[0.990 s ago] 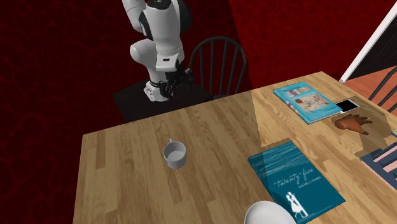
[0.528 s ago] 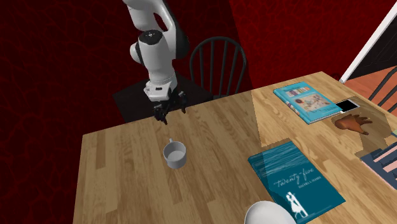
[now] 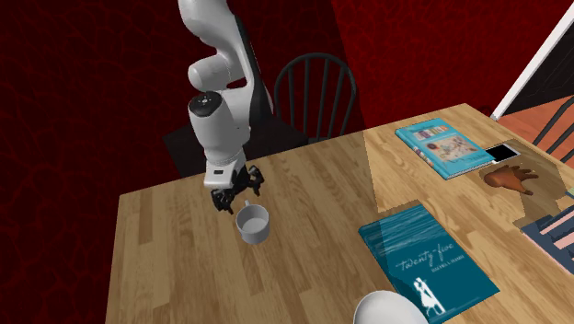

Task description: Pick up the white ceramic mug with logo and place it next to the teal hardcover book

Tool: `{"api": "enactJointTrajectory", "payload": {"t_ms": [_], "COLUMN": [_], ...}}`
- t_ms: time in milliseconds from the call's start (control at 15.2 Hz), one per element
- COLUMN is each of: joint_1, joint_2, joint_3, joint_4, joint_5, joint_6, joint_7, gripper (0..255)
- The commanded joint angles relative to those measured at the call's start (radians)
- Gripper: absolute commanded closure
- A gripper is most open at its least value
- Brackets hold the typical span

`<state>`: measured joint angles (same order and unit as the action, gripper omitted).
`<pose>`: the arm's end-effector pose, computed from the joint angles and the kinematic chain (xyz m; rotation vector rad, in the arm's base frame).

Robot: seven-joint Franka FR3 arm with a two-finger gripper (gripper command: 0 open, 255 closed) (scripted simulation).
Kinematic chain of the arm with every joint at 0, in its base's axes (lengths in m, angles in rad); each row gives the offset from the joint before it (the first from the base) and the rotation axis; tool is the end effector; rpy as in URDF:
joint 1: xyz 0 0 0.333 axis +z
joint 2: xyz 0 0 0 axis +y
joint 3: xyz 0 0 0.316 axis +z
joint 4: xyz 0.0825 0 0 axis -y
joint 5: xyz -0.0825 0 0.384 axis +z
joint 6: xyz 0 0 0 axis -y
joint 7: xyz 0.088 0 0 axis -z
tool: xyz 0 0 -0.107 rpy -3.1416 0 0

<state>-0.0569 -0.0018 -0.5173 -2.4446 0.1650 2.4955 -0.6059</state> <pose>0.4072 -0.2645 0.3058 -3.0770 0.1502 -0.1558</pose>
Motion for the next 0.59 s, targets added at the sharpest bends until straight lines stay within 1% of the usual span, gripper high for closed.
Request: {"api": "enactJointTrajectory", "payload": {"t_ms": [0, 198, 528], "joint_1": [-0.008, -0.054, -0.082], "joint_2": [0.101, 0.235, 0.298], "joint_3": [-0.008, 0.016, 0.054], "joint_4": [0.047, 0.126, 0.139], "joint_5": [0.097, 0.225, 0.288], "joint_6": [0.033, 0.056, 0.095], "joint_7": [-0.098, -0.224, -0.27], "gripper": [0, 0, 0]}}
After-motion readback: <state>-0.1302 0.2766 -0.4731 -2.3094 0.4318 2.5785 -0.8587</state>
